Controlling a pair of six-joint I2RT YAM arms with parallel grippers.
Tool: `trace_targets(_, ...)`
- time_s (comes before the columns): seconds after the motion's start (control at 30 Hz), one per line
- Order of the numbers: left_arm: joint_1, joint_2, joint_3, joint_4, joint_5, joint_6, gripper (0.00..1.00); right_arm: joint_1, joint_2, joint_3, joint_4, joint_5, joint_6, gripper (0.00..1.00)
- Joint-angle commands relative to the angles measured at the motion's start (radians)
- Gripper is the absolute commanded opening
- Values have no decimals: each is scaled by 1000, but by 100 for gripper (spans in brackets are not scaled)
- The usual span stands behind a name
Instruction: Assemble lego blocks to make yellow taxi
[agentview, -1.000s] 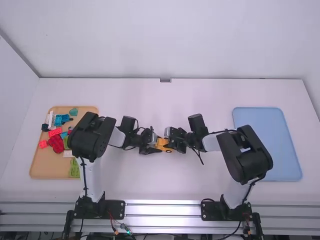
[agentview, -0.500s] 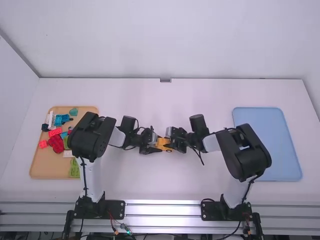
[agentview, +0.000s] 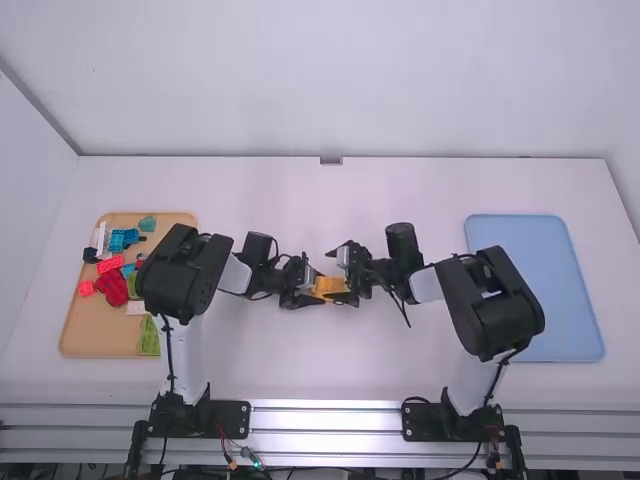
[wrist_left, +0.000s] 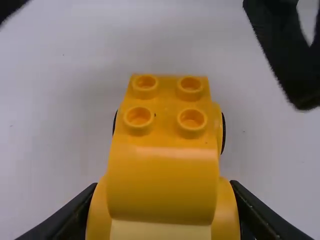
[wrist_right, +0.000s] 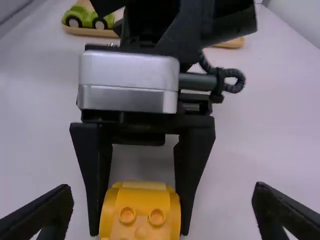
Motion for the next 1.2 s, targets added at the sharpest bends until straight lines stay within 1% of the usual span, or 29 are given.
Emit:
trace_targets(0.0, -8, 17, 2, 10, 4, -44, 48, -55, -26, -4, -16, -93, 36, 99)
trace_targets(0.07, -8, 17, 2, 31, 3, -73, 49, -80, -34, -4, -46, -93, 29, 99)
trace_targets(0.13, -8, 17, 2, 72, 3, -118, 49, -121, -43, -4, -128, -43, -6, 99)
trace_targets(0.23, -9, 17, 1, 117, -2, -161, 53, -147, -42, -4, -254, 24, -100, 99)
trace_targets(0.27, -9, 17, 1, 126, -8, -174, 58, -150, -42, -4, -292, 43, -127, 99)
trace_targets(0.3, -8, 17, 1, 131, -16, -184, 64, -150, -42, -4, -309, 54, -138, 99)
trace_targets(0.33, -8, 17, 2, 140, -32, -207, 79, -149, -42, -4, -343, 79, -153, 99)
trace_targets(0.4, -8, 17, 3, 141, -51, -227, 95, -139, -42, -4, -363, 116, -156, 99)
trace_targets(0.43, -8, 17, 4, 140, -56, -235, 100, -128, -42, -4, -365, 145, -155, 99)
trace_targets(0.53, -8, 10, 6, 117, -56, -235, 98, -93, -41, -4, -357, 210, -148, 99)
trace_targets(0.67, -7, -42, 5, 43, -72, -233, 99, -51, -28, -4, -312, 217, -148, 99)
trace_targets(0.73, 4, -114, 5, -51, -119, -231, 99, -31, -5, -3, -237, 272, -96, 99)
trace_targets(0.77, 6, -155, 5, -98, -148, -231, 98, -22, 8, -3, -196, 301, -57, 99)
trace_targets(0.8, 5, -185, 5, -130, -172, -231, 99, -17, 13, -3, -178, 310, -41, 99)
trace_targets(0.9, 4, -333, 5, -274, -269, -232, 99, 7, 57, 2, -87, 302, -34, 99)
trace_targets(0.93, 4, -367, 5, -301, -285, -233, 99, 10, 64, 5, -81, 298, -35, 99)
trace_targets(1.0, 7, -491, 5, -387, -352, -276, 99, 21, 94, 37, -92, 280, -47, 99)
trace_targets(1.03, 7, -501, 5, -392, -358, -284, 99, 23, 96, 40, -94, 278, -47, 99)
trace_targets(1.1, 13, -617, 5, -447, -406, -388, 99, 35, 113, 67, -124, 252, -75, 99)
trace_targets(1.17, 16, -683, 5, -469, -451, -468, 99, 35, 119, 80, -140, 232, -97, 99)
